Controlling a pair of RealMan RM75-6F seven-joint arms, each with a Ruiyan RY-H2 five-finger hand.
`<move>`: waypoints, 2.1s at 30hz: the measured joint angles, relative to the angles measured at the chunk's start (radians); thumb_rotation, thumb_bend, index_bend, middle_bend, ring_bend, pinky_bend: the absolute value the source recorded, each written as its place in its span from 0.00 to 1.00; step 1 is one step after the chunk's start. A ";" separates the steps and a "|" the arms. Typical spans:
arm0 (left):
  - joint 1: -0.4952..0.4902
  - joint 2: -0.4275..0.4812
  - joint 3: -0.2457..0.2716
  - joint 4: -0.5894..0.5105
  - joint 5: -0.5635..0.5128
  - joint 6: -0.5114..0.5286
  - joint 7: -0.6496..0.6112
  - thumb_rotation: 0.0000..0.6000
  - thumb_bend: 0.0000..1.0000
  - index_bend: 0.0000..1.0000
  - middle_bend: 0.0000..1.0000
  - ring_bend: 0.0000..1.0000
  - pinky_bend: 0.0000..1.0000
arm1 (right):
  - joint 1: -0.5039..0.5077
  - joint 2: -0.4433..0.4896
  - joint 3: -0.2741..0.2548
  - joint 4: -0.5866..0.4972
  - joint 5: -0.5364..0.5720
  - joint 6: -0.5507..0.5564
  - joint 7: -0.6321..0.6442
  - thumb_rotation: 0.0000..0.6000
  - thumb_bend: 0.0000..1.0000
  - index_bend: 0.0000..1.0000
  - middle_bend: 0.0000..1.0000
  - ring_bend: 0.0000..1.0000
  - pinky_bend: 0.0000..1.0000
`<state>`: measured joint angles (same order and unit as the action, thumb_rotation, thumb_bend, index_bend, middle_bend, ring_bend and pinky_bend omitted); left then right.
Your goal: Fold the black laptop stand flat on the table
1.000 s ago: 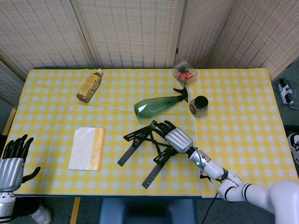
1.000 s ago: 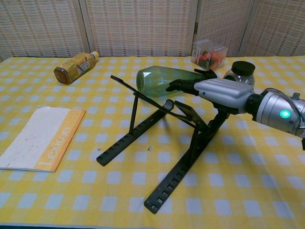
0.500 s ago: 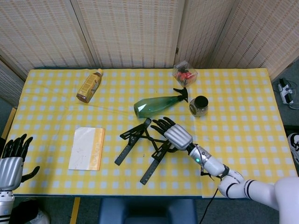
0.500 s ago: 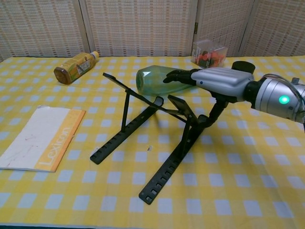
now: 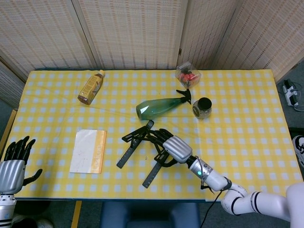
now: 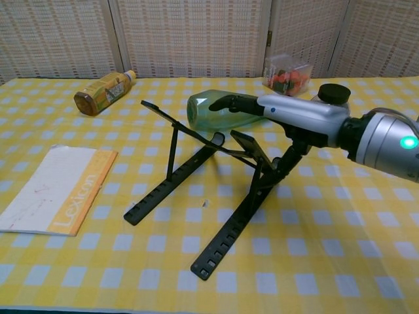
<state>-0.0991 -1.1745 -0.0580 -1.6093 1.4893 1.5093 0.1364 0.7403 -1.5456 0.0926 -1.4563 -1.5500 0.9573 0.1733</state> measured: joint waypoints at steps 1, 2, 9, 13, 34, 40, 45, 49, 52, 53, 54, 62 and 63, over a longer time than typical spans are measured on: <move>0.000 0.000 0.000 0.000 0.001 0.001 -0.001 1.00 0.25 0.00 0.04 0.00 0.00 | 0.001 -0.012 0.003 0.006 0.003 0.003 -0.002 1.00 0.17 0.00 0.00 0.05 0.00; 0.001 0.000 0.001 0.001 0.002 0.002 -0.003 1.00 0.25 0.00 0.04 0.00 0.00 | 0.002 -0.024 0.007 0.013 0.007 0.006 -0.004 1.00 0.19 0.00 0.00 0.07 0.03; -0.002 -0.002 0.000 0.009 0.006 0.002 -0.011 1.00 0.25 0.00 0.04 0.00 0.00 | -0.006 -0.113 0.049 0.081 0.045 0.076 -0.024 1.00 0.51 0.00 0.07 0.21 0.27; -0.005 -0.003 -0.002 0.013 0.009 0.000 -0.015 1.00 0.25 0.00 0.04 0.00 0.00 | -0.012 -0.129 0.071 0.094 0.086 0.083 -0.024 1.00 0.62 0.00 0.13 0.25 0.34; -0.013 -0.013 -0.001 0.019 0.014 -0.007 -0.019 1.00 0.25 0.00 0.04 0.00 0.00 | -0.011 -0.039 0.015 0.056 -0.031 0.092 0.280 1.00 0.78 0.05 0.20 0.31 0.41; -0.019 -0.012 -0.002 0.012 0.020 -0.009 -0.012 1.00 0.25 0.00 0.04 0.00 0.00 | -0.028 -0.020 0.035 0.102 0.009 0.116 0.309 1.00 0.78 0.05 0.17 0.30 0.40; -0.025 -0.012 -0.005 0.007 0.022 -0.012 -0.005 1.00 0.25 0.00 0.04 0.00 0.00 | -0.033 -0.004 0.056 0.123 0.055 0.107 0.331 1.00 0.78 0.00 0.10 0.22 0.29; -0.029 -0.013 -0.005 0.003 0.024 -0.015 0.000 1.00 0.25 0.00 0.04 0.00 0.00 | -0.030 0.003 0.071 0.127 0.085 0.085 0.345 1.00 0.68 0.00 0.04 0.13 0.18; -0.032 -0.012 -0.005 0.001 0.026 -0.018 0.001 1.00 0.25 0.00 0.04 0.00 0.00 | -0.024 0.006 0.083 0.133 0.107 0.065 0.341 1.00 0.61 0.00 0.02 0.09 0.11; -0.033 -0.012 -0.006 0.000 0.027 -0.019 0.001 1.00 0.25 0.00 0.04 0.00 0.00 | -0.023 0.007 0.086 0.135 0.115 0.061 0.336 1.00 0.59 0.00 0.01 0.08 0.09; -0.035 -0.011 -0.006 0.000 0.028 -0.019 0.002 1.00 0.25 0.00 0.04 0.00 0.00 | -0.022 0.008 0.089 0.137 0.122 0.056 0.330 1.00 0.58 0.00 0.01 0.07 0.07; -0.044 -0.010 -0.008 0.000 0.036 -0.023 -0.002 1.00 0.25 0.00 0.04 0.00 0.00 | -0.025 0.026 0.100 0.128 0.154 0.036 0.311 1.00 0.58 0.00 0.00 0.07 0.06; -0.045 -0.011 -0.008 0.001 0.036 -0.024 -0.004 1.00 0.25 0.00 0.04 0.00 0.00 | -0.030 0.035 0.092 0.118 0.146 0.037 0.316 1.00 0.58 0.00 0.00 0.07 0.06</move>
<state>-0.1438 -1.1851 -0.0655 -1.6079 1.5254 1.4855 0.1325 0.7107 -1.5108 0.1849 -1.3387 -1.4039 0.9941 0.4889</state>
